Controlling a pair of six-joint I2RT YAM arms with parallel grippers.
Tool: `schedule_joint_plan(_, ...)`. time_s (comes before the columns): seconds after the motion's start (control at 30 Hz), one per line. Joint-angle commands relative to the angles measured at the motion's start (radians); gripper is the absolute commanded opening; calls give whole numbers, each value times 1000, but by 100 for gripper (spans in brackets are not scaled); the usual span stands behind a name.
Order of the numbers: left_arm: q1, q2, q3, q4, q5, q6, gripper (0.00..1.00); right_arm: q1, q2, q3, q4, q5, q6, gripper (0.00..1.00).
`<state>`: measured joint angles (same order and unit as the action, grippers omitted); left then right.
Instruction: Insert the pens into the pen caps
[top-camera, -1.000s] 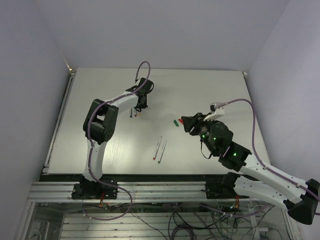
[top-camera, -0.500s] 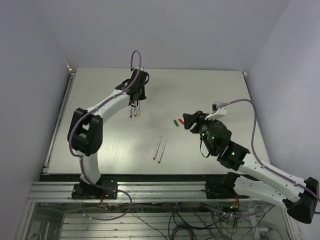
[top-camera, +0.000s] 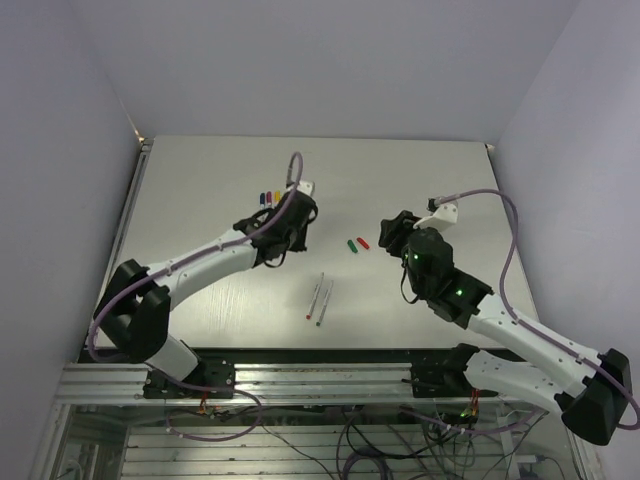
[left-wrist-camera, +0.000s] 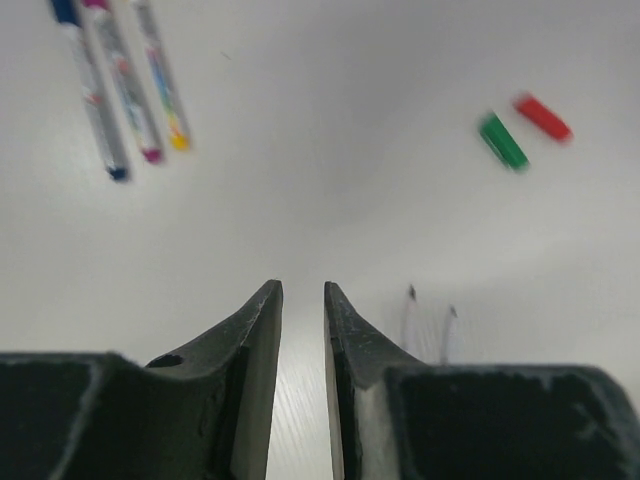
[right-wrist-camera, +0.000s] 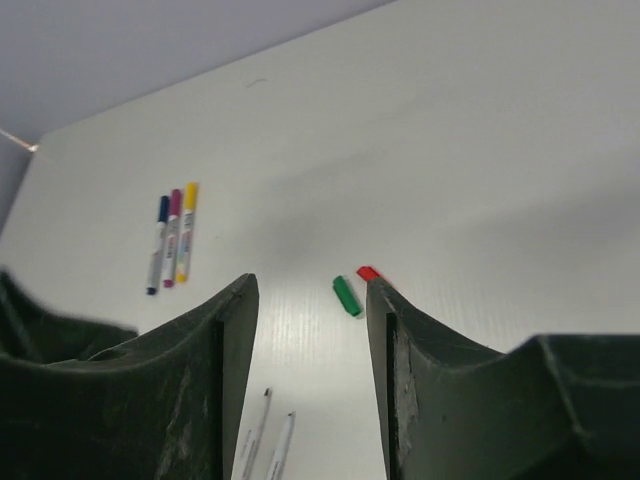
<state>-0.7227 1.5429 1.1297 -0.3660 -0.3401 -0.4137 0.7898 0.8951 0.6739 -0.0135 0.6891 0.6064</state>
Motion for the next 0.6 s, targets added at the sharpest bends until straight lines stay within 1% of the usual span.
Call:
schedule_joint_plan(0.0,-106,-76,-76,-34,-2,-41,34,-7,52,69,-131,98,33,46)
schedule_joint_plan(0.1,-155,-127,-131,-38,24,-77,35,-7,46,53,-161,100,67,43)
schedule_joint_plan(0.2,-186,-167,-163,-50,53,-105,36,-8,15,9,-150,89,103,41)
schedule_joint_plan(0.23,-195,-170,-166,-59,61,-112,38,-8,2,-5,-143,79,113,41)
schedule_joint_plan(0.27,-202,-171,-167,-70,68,-119,46,-7,-7,-19,-134,69,122,40)
schedule_joint_plan(0.3,-206,-167,-167,-80,80,-127,58,-8,-17,-31,-125,56,127,40)
schedule_joint_plan(0.33,-210,-162,-167,-89,89,-132,60,-7,-24,-40,-117,46,133,40)
schedule_joint_plan(0.43,-218,-141,-157,-105,105,-125,53,-8,-35,-51,-122,33,148,39)
schedule_joint_plan(0.57,-236,-104,-136,-128,124,-100,53,-9,-37,-49,-150,35,166,39)
